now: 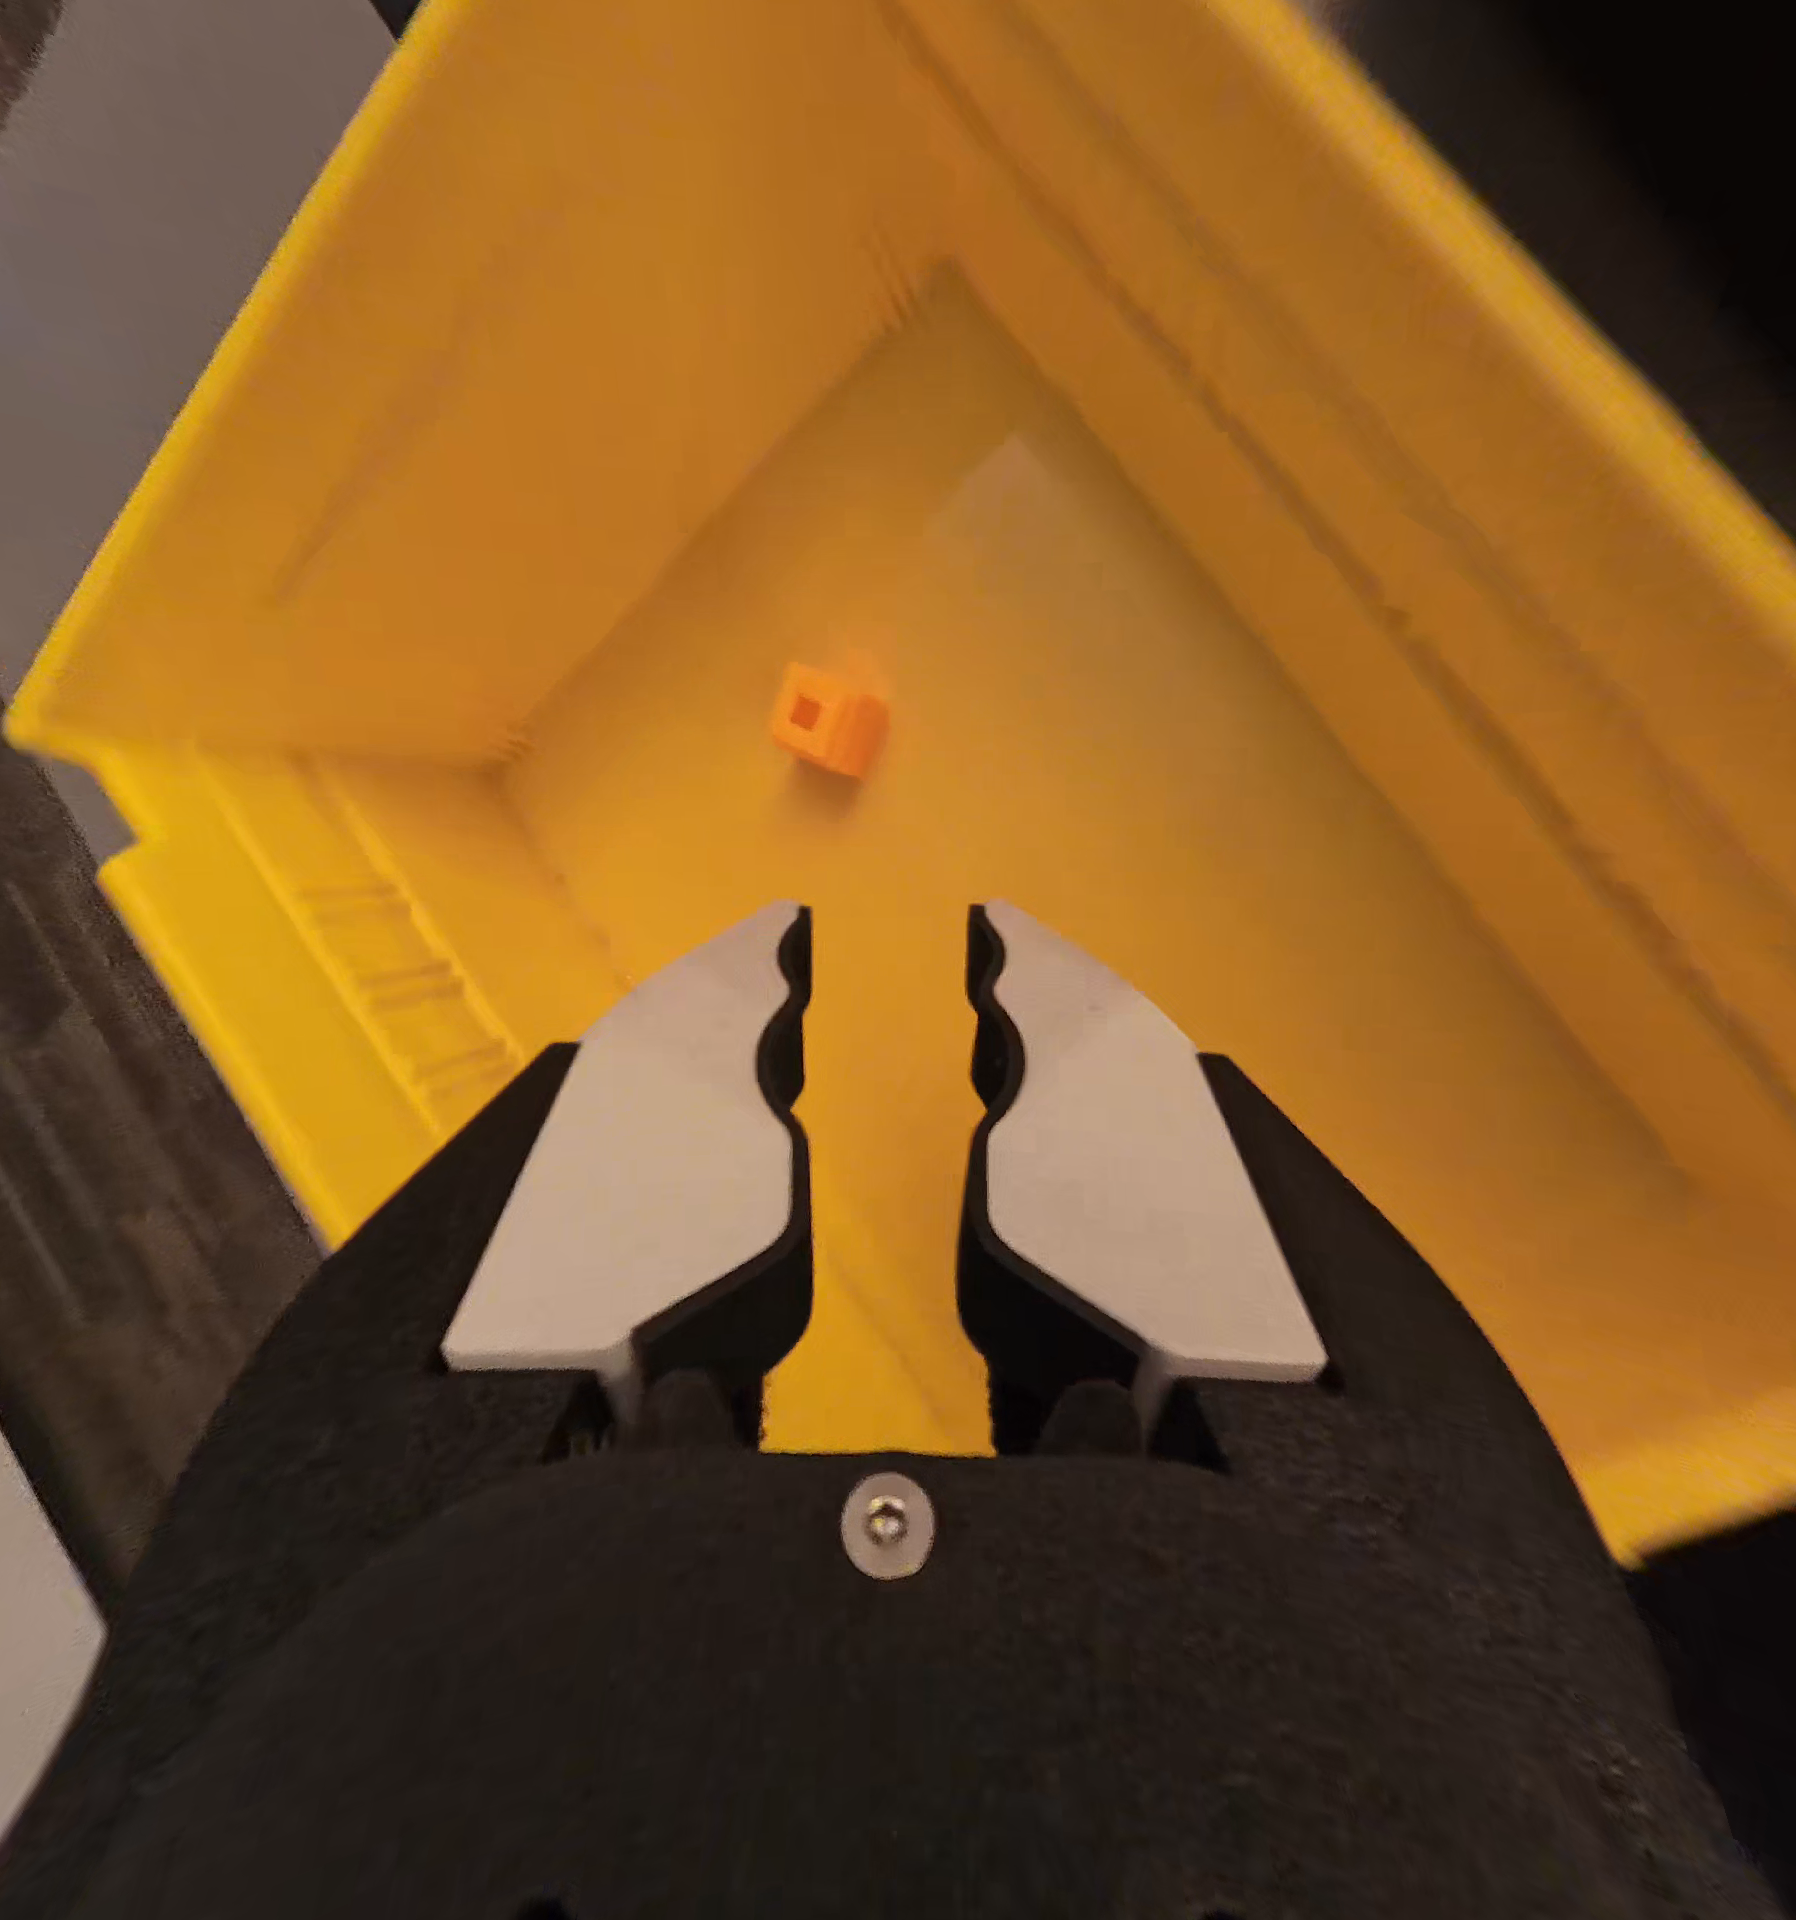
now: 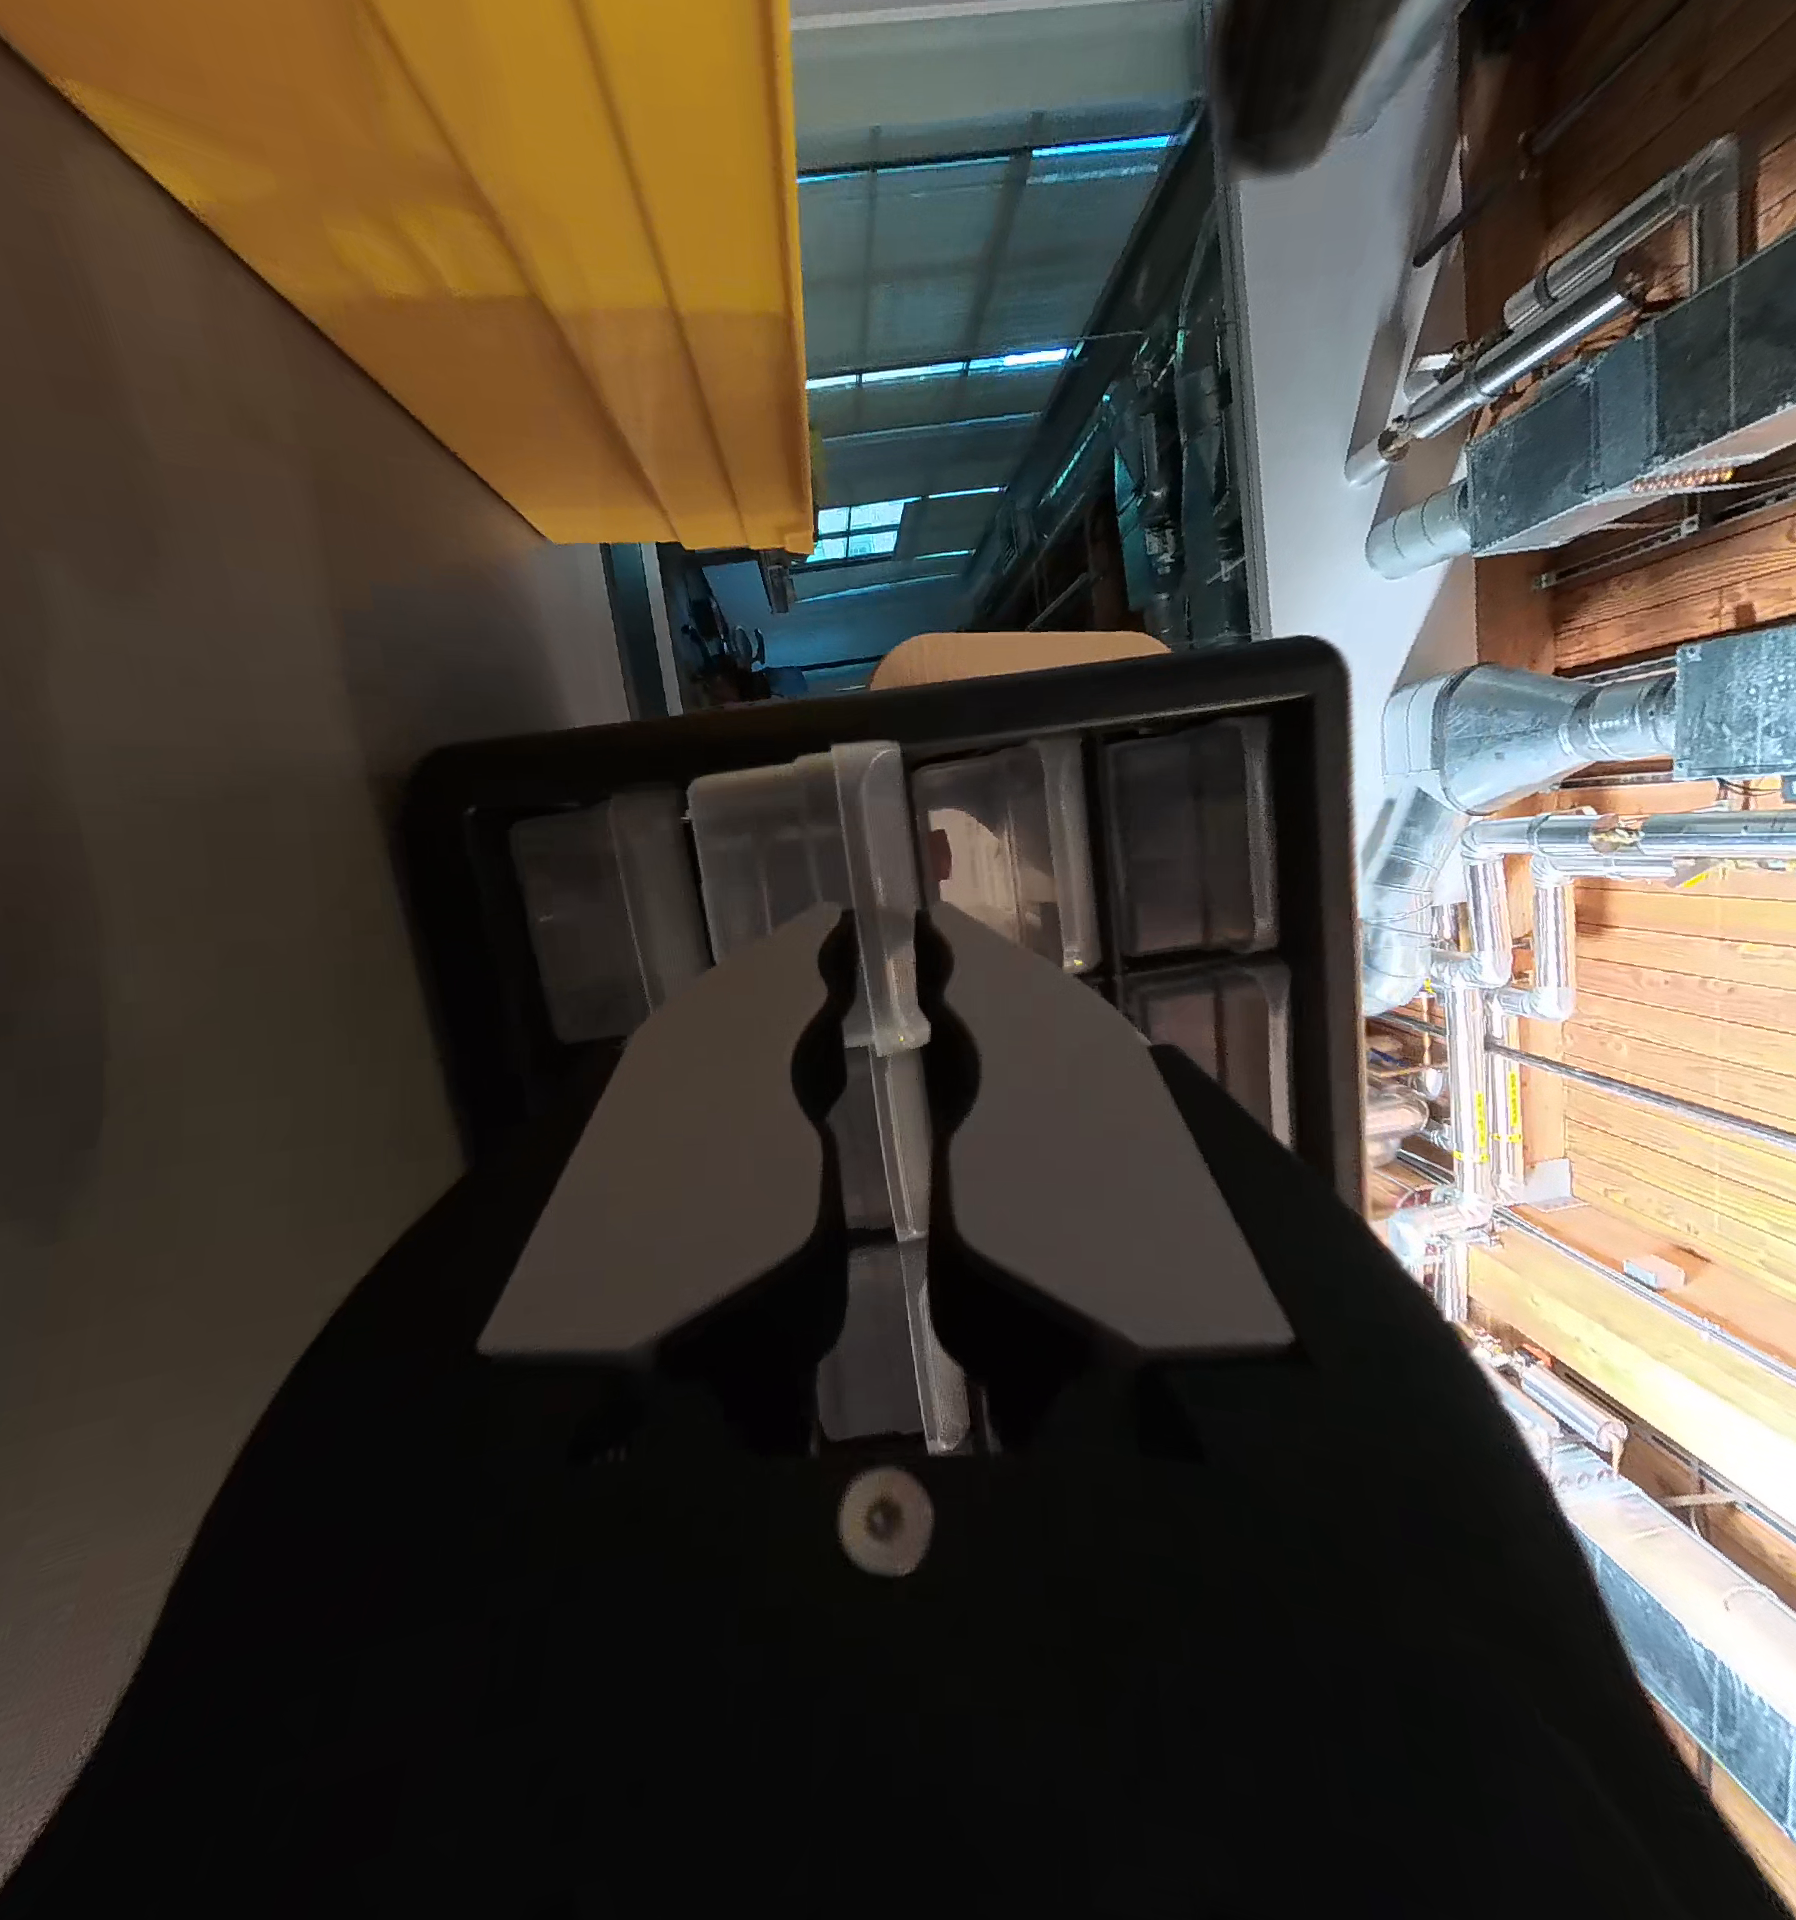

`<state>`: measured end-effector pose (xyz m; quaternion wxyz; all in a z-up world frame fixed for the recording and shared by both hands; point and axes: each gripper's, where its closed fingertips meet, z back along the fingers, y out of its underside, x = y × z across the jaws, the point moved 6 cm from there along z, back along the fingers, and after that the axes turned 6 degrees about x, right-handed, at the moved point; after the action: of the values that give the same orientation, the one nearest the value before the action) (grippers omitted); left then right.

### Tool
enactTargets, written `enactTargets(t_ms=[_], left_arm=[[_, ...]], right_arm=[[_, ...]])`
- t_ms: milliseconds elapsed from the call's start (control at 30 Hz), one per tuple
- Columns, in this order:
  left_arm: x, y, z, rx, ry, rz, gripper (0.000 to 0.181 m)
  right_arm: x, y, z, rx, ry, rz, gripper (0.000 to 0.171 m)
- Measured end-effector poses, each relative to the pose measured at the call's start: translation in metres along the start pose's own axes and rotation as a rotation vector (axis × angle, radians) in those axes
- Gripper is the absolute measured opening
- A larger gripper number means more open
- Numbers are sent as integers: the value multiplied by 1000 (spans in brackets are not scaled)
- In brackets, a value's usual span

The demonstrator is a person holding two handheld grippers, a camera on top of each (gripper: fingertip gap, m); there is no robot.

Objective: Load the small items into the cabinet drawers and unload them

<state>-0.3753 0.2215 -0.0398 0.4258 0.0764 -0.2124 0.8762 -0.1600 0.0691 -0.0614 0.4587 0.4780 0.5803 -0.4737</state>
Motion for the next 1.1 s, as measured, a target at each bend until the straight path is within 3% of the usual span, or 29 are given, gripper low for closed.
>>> enactTargets(t_ms=[67,167,300,400,500,633,767,900,1100], left_arm=[[10,-8,-20,29,25,-16,25],[13,-19,-39,-6,104,-72,45],[20,-23,-57,21,61,-180,48],[21,-22,-68,53,93,-209,47],[23,-21,-72,67,100,-211,24],[22,-19,-67,42,110,-214,22],[15,-15,-37,-75,93,-203,22],[-5,-12,29,-234,84,-211,22],[-91,-44,120,-396,182,-399,22]], right_arm=[[0,-2,7,-1,-8,-13,11],[-2,-6,17,-11,-16,-23,11],[-3,-9,18,-18,-22,-28,11],[-5,-7,17,-17,-30,-45,12],[-4,-5,17,-13,-43,-47,12],[-4,-4,17,-10,-53,-48,12],[-6,-2,17,-7,-59,-57,12],[-5,-2,16,-4,-64,-58,12],[-6,-2,14,-2,-71,-66,12]])
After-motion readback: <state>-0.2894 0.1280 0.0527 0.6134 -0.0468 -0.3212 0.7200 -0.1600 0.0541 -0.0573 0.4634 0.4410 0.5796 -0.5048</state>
